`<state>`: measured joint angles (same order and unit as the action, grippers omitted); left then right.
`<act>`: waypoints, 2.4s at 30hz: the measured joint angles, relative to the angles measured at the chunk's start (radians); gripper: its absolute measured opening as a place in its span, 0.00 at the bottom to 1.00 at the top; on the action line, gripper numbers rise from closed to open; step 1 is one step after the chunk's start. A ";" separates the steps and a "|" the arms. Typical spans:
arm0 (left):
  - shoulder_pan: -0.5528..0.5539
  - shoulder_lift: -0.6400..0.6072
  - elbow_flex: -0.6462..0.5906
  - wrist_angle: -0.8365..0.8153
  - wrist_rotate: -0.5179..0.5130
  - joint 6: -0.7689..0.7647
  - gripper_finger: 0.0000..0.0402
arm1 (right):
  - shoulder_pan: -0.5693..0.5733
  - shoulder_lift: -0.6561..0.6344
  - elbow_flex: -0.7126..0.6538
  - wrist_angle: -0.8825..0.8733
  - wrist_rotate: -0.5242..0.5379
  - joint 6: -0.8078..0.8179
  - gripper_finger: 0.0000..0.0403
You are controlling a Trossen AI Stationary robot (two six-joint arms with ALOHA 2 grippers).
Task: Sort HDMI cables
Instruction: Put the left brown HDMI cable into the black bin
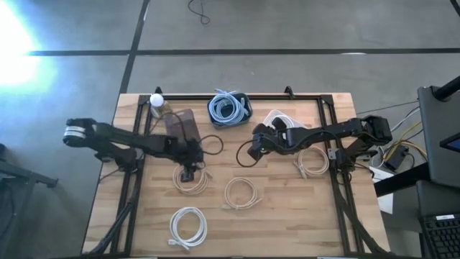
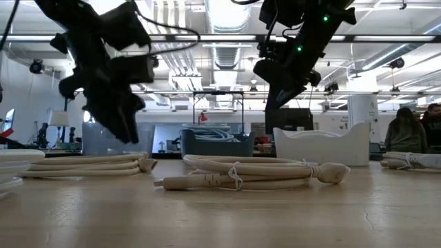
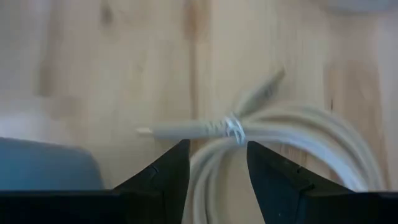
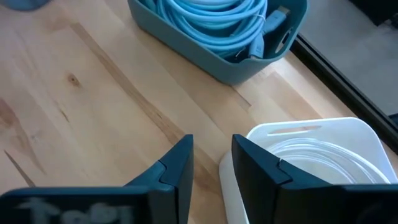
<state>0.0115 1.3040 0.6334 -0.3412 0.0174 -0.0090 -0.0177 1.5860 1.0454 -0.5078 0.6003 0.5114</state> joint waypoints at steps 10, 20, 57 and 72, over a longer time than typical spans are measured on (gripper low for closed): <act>-0.002 0.107 0.003 0.006 -0.011 0.060 0.41 | 0.000 0.000 -0.001 -0.001 0.000 -0.027 0.21; -0.034 0.036 0.021 -0.003 -0.017 0.089 0.41 | 0.000 0.000 -0.001 0.002 0.000 -0.049 0.17; -0.044 0.115 0.045 0.023 -0.083 0.206 0.09 | 0.000 0.000 -0.002 0.019 -0.001 -0.063 0.16; -0.069 -0.139 0.164 -0.142 -0.462 0.237 0.11 | 0.000 0.000 -0.004 0.020 -0.001 -0.063 0.16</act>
<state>-0.0570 1.1647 0.7979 -0.4829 -0.4444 0.2284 -0.0176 1.5860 1.0412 -0.4881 0.5995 0.4484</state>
